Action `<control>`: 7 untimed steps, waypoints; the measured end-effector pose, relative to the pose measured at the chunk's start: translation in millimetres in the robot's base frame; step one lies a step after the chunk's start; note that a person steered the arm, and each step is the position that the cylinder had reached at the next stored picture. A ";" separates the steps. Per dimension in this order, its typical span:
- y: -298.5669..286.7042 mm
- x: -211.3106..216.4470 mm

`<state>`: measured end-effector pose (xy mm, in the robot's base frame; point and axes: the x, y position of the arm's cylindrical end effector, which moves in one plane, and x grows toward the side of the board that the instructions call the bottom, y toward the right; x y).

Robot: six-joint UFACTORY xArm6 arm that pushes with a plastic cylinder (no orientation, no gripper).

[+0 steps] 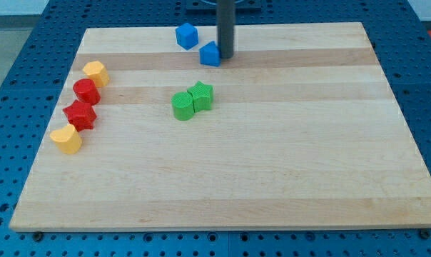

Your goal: Place the blue triangle towards the top right side of the yellow hexagon

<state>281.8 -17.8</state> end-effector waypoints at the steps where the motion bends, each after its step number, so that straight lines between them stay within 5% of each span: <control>1: -32.0 10.6; 5: -149.7 24.0; 7: -140.5 41.2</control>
